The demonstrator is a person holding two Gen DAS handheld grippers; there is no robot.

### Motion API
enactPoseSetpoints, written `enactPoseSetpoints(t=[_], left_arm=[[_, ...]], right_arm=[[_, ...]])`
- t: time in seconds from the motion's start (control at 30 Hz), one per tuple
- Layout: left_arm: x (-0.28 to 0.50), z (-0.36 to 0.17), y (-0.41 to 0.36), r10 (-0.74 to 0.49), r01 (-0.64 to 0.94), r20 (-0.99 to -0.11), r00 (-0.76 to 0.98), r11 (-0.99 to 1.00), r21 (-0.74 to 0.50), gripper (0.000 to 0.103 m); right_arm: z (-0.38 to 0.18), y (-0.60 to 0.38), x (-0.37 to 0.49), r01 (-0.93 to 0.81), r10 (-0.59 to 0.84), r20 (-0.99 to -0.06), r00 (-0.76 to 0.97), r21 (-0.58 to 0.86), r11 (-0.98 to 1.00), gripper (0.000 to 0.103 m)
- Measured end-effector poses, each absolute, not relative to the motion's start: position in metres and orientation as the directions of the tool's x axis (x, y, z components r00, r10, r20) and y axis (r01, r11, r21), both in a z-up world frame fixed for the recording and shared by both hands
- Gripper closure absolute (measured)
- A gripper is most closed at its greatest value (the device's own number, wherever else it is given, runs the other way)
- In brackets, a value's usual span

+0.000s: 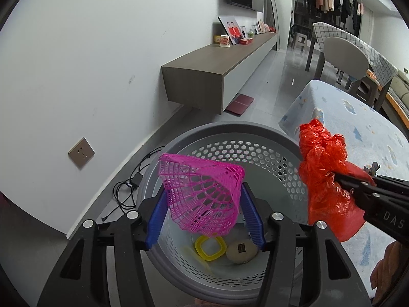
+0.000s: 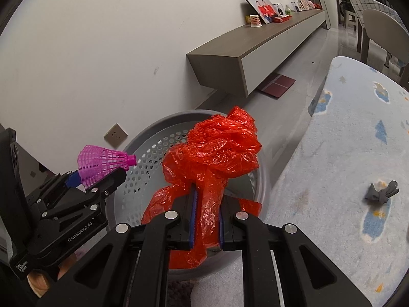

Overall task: Collect trash
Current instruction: 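Carry the pink cone and red bag to the grey basket and release both, then move both tools back toward the grey piece and white cap on the table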

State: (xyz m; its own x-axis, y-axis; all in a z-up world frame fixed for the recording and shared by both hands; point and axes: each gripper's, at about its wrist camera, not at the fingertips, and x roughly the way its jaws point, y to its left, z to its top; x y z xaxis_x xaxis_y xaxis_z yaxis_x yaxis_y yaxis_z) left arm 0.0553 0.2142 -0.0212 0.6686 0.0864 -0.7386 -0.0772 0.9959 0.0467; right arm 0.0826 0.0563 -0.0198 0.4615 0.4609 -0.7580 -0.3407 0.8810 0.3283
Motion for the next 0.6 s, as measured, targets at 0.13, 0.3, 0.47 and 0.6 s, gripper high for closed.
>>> enactPoseSetpoints(t=[0.13, 0.3, 0.47, 0.6], left_arm=[[0.055, -0.022, 0.217, 0.095, -0.089, -0.741, 0.664, 0.995, 0.048, 0.045], [0.053, -0.021, 0.226, 0.120, -0.125, -0.735, 0.667, 0.991, 0.048, 0.023], [0.052, -0.020, 0.229, 0.127, -0.137, -0.737, 0.663, 0.989, 0.048, 0.021], [0.054, -0.020, 0.230, 0.127, -0.141, -0.740, 0.661, 0.989, 0.044, 0.021]], right_arm=[[-0.020, 0.061, 0.082, -0.356, 0.468, -0.754, 0.461, 0.325, 0.876, 0.084], [-0.019, 0.059, 0.081, -0.347, 0.468, -0.742, 0.480, 0.329, 0.878, 0.053], [-0.021, 0.058, 0.080, -0.336, 0.454, -0.746, 0.488, 0.319, 0.886, 0.053], [-0.021, 0.058, 0.078, -0.336, 0.448, -0.748, 0.490, 0.312, 0.888, 0.053]])
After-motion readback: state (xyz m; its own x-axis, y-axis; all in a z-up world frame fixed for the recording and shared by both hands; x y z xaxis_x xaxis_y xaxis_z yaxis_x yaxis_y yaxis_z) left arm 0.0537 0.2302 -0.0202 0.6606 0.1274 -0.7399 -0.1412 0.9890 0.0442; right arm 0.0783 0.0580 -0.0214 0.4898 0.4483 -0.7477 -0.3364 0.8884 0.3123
